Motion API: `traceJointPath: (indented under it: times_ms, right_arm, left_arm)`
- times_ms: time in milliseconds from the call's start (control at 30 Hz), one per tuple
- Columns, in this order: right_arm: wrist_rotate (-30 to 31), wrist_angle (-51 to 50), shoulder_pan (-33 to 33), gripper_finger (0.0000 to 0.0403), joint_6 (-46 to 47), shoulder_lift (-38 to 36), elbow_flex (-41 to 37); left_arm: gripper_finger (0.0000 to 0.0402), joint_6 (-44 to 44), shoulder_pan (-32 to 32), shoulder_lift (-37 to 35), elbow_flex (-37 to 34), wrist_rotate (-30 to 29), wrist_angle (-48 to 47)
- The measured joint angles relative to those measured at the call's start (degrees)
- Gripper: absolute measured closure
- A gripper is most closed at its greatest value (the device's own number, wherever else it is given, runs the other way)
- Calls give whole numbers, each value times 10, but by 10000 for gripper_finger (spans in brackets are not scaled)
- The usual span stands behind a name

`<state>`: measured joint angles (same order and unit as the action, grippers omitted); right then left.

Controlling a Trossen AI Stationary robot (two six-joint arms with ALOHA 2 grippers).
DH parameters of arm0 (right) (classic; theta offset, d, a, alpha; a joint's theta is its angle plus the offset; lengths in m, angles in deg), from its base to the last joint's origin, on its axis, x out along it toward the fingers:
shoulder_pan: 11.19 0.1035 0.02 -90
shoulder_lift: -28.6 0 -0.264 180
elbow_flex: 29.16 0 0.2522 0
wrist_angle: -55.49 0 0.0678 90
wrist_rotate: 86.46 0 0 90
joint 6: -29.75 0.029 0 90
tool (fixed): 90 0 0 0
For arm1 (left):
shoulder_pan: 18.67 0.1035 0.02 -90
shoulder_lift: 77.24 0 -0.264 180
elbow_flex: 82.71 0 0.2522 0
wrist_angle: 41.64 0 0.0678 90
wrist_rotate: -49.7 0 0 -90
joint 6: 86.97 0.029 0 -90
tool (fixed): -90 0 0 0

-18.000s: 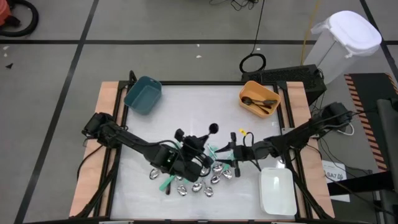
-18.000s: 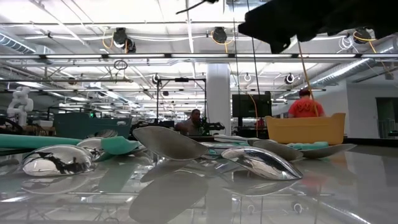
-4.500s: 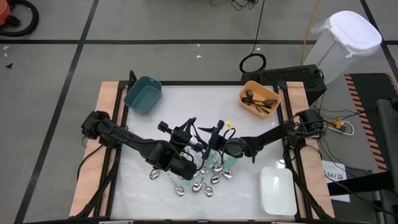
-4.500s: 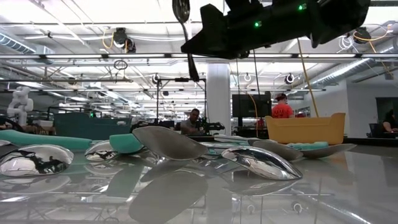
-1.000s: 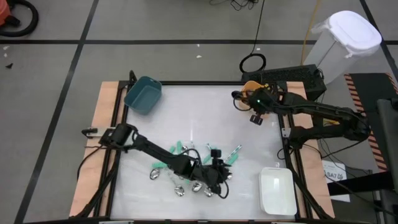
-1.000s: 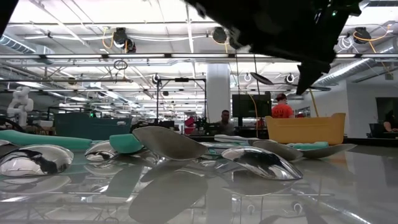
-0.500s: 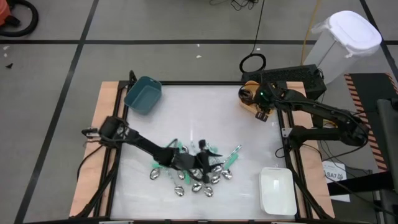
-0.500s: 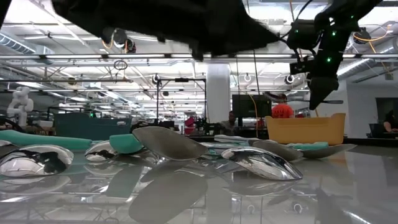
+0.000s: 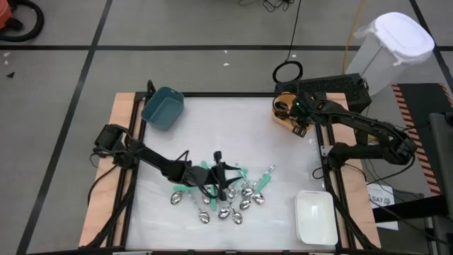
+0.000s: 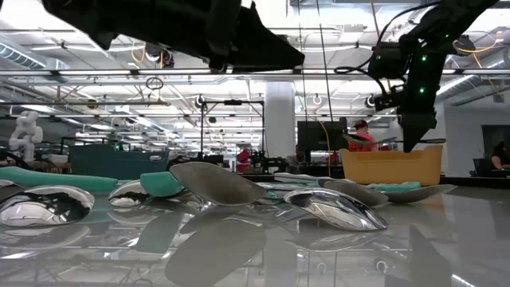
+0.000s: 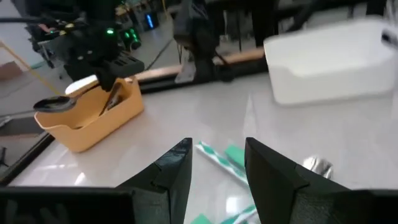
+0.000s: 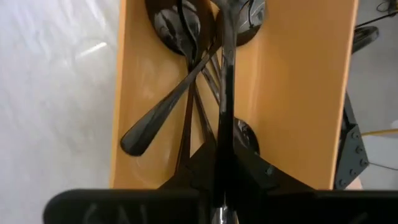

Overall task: Sort silverware by color (type)
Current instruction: Put the black spoon into the yellow bin, then put the green spoon into the blue bin

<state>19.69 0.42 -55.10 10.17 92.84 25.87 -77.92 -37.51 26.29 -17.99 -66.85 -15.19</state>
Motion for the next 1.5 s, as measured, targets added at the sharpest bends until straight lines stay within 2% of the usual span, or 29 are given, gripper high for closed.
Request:
traceJointPath:
  times_ms: [100, 233, 367, 533, 733, 967, 1100, 1200, 1333, 1433, 1500]
  right_arm:
    - [0, 12, -3, 373, -6, 19, 0]
    - [1, 26, -4, 369, -29, 46, 0]
    - [6, 30, -4, 372, -48, 71, 0]
    - [42, 31, -4, 369, -52, 87, 0]
    - [66, 32, -4, 348, -52, 91, 0]
    - [99, 36, 1, 312, -51, 90, 0]
    - [129, 35, 16, 285, -32, 72, 0]
    - [145, 34, 33, 269, -21, 43, 1]
    - [139, 38, 61, 257, -7, -15, 1]
    - [132, 31, 91, 254, 20, -61, 7]
    - [100, 28, 112, 254, 39, -88, 14]
  left_arm:
    - [254, 10, -4, 0, 37, -9, -87]
    - [254, -17, -4, 0, 68, -54, -175]
    - [254, -6, -4, 0, 55, -57, -167]
    - [254, -20, 14, -2, 10, -55, -157]
    - [254, -50, 31, -4, -39, -47, -120]
    - [254, -51, 23, -7, -44, -44, -105]
    - [254, -53, 18, -24, -44, -44, -111]
    - [254, -68, 19, -45, -44, -43, -152]
    - [254, -89, 18, -65, -44, -43, -216]
    - [254, -95, 14, -70, -44, -43, -224]
    - [254, -94, 11, -70, -44, -40, -226]
